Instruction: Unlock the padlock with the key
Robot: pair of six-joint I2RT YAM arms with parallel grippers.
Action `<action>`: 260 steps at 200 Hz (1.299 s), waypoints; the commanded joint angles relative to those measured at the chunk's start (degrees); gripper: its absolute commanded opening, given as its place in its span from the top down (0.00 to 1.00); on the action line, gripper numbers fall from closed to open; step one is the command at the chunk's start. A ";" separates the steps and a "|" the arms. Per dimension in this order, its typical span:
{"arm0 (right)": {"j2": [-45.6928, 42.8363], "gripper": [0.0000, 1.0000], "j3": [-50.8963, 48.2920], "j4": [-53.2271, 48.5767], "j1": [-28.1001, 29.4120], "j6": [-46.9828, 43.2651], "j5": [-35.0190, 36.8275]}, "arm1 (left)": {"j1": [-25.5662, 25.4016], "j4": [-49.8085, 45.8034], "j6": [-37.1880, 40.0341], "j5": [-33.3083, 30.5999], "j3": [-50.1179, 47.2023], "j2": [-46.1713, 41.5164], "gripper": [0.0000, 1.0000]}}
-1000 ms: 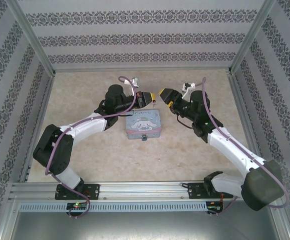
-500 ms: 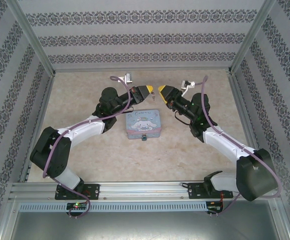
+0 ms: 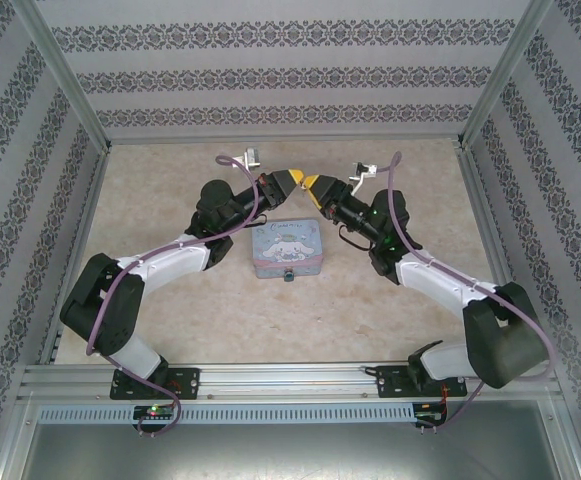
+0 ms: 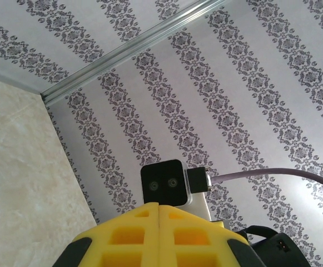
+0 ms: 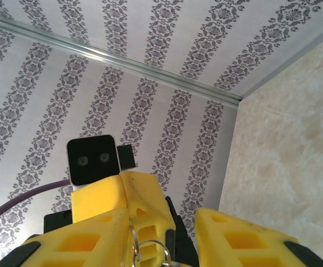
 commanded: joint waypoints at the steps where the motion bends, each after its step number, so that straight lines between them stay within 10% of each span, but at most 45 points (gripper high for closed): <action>1: 0.80 0.64 0.06 5.48 0.74 0.89 0.92 | 0.08 4.69 -1.02 -0.81 -0.86 -0.86 1.00; 260: 3.72 0.87 -1.61 9.27 1.91 3.17 3.63 | 0.09 5.85 -2.44 -3.11 -2.53 -0.96 1.00</action>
